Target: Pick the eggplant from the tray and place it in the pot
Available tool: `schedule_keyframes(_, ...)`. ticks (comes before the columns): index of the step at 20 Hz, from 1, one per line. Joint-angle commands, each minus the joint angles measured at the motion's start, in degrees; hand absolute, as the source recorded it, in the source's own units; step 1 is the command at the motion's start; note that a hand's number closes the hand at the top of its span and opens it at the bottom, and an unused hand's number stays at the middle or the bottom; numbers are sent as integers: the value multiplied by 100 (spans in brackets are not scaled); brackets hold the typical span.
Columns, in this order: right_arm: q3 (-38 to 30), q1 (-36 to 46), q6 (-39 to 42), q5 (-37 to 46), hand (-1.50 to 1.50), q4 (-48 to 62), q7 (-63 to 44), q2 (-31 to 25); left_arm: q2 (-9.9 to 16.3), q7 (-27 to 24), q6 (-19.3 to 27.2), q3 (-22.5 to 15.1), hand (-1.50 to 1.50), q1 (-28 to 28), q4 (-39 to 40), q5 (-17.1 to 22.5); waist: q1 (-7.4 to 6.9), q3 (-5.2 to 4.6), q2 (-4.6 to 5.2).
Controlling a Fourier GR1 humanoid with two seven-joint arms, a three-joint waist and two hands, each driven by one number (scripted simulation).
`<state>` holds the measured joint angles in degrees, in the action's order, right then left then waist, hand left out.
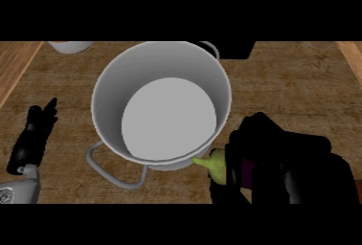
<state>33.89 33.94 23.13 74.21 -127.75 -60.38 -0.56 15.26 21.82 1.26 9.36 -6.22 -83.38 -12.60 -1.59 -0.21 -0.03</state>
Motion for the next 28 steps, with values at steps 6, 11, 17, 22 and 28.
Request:
schedule_keyframes(6,-706,1635,-588,-1601,150,2402,-1158,54,106,141,-67,59,0,-274,51,13,-53,10,20)
schedule_keyframes(11,-695,2029,-1219,-2304,150,3679,-1035,54,-116,153,89,-104,0,-309,72,-122,-49,12,35)
schedule_keyframes(17,-652,1802,-2636,-3122,-150,4557,-914,54,-38,22,-43,-13,0,-156,68,-7,-134,15,46)
schedule_keyframes(22,-741,1953,-3970,-3511,-150,4783,-457,54,80,64,-130,68,0,-284,81,48,-139,19,47)
schedule_keyframes(28,-1249,1620,-5552,-3184,-150,4748,425,54,73,-38,-1,182,0,-374,333,21,65,23,49)
